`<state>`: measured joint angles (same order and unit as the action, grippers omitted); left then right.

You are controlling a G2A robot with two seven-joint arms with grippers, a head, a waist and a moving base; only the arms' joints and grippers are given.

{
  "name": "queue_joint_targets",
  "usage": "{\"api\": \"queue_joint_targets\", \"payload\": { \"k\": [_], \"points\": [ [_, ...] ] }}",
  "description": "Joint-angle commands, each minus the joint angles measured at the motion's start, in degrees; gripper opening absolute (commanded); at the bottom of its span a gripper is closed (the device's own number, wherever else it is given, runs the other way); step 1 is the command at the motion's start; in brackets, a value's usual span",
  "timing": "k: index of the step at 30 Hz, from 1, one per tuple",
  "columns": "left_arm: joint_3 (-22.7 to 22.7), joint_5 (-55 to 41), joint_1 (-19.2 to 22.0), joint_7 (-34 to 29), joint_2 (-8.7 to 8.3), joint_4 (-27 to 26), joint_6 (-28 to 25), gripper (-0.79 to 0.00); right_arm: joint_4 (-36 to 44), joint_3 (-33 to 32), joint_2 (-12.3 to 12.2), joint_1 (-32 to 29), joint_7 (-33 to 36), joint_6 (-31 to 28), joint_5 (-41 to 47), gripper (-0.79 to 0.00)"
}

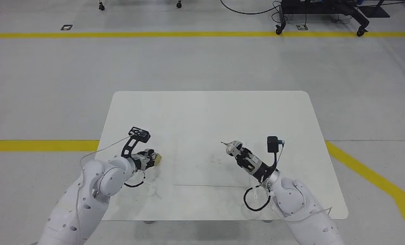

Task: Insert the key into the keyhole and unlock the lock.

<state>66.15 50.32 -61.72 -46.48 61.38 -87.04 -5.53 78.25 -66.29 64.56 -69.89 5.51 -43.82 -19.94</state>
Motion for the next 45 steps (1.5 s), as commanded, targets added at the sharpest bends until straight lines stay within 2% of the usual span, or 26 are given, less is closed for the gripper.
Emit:
{"api": "queue_joint_targets", "payload": {
  "k": [1,10,17,20,22,24,27,33,36,42,45],
  "points": [
    [-0.03,0.41,0.05,0.45,0.05,0.09,0.24,-0.785,0.0,0.0,0.0,0.0,0.0,0.0,0.0,-0.785],
    [-1.4,3.3,1.48,2.67,0.57,2.52,1.21,-0.785,0.0,0.0,0.0,0.0,0.0,0.0,0.0,-0.785],
    [1.92,1.6,0.14,8.77,0.42,1.27,1.34,-0.785,0.0,0.0,0.0,0.0,0.0,0.0,0.0,-0.785],
    [4.92,-6.17,-1.59,12.18,0.37,0.02,-2.0,-0.785,0.0,0.0,0.0,0.0,0.0,0.0,0.0,-0.785],
    [7.45,-15.71,-2.87,12.88,0.34,-0.03,-6.5,-0.785,0.0,0.0,0.0,0.0,0.0,0.0,0.0,-0.785],
    [9.42,-27.49,-3.66,10.52,0.33,1.26,-12.33,-0.785,0.0,0.0,0.0,0.0,0.0,0.0,0.0,-0.785],
    [10.4,-45.89,-2.86,2.09,0.42,5.74,-19.33,-0.785,0.0,0.0,0.0,0.0,0.0,0.0,0.0,-0.785],
    [5.15,-65.8,1.35,-10.42,1.62,12.46,-24.95,-0.785,0.0,0.0,0.0,0.0,0.0,0.0,0.0,-0.785],
    [4.03,-64.81,3.62,-12.77,1.73,14.94,-26.32,-0.785,0.0,0.0,0.0,0.0,0.0,0.0,0.0,-0.785],
    [4.03,-64.81,3.62,-12.77,1.73,14.94,-26.32,-0.785,0.0,0.0,0.0,0.0,0.0,0.0,0.0,-0.785],
    [3.35,-64.17,2.8,-9.78,1.95,13.59,-25.87,-0.785,1.29,1.88,0.58,-0.02,0.14,3.59,1.0,-0.785]
  ]
}}
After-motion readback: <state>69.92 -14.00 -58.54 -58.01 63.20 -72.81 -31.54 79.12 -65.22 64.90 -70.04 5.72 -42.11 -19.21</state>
